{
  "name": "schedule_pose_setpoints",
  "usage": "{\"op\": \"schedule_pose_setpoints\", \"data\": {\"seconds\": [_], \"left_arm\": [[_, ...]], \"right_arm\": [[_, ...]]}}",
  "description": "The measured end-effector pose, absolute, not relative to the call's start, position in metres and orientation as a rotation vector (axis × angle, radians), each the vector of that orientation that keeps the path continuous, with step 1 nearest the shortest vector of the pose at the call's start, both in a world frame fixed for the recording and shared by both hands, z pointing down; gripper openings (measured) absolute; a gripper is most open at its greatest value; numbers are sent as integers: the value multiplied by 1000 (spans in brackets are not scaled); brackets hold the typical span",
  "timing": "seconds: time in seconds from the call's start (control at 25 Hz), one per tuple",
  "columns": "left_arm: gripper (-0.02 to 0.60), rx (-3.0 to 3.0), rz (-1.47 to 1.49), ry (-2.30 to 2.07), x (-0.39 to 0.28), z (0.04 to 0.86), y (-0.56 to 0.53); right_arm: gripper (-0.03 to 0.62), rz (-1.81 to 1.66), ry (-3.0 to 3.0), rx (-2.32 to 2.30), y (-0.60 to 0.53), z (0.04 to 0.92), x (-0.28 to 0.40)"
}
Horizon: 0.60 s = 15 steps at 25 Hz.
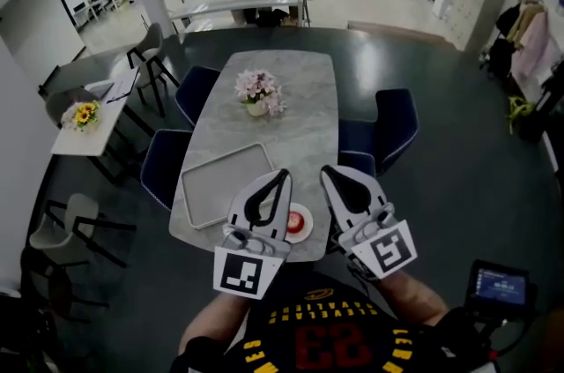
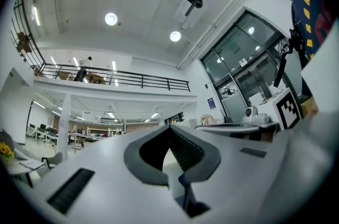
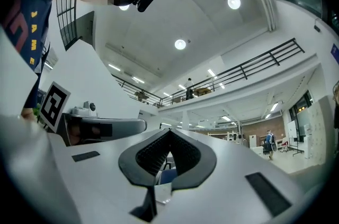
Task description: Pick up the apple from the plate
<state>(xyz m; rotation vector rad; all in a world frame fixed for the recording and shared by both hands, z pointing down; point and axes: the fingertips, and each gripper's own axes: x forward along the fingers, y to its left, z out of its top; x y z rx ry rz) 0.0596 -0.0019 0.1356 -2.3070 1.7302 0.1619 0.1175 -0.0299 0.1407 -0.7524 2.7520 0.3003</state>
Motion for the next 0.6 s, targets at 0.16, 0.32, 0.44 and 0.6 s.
{"op": "schedule_pose_setpoints", "data": {"seconds": [0.16, 0.32, 0.44, 0.6], "left_arm": [[0, -2262, 187, 1718, 59, 121, -2], [0, -2262, 167, 1669, 71, 115, -4], [0, -2269, 161, 1656, 75, 115, -4], [0, -2281, 156, 1658, 79, 118, -5]], "right_arm": [[6, 354, 2749, -744, -27, 132, 123], [6, 376, 2735, -746, -30, 122, 126], [6, 367, 2722, -742, -29, 120, 125], [6, 347, 2719, -739, -25, 125, 125]]}}
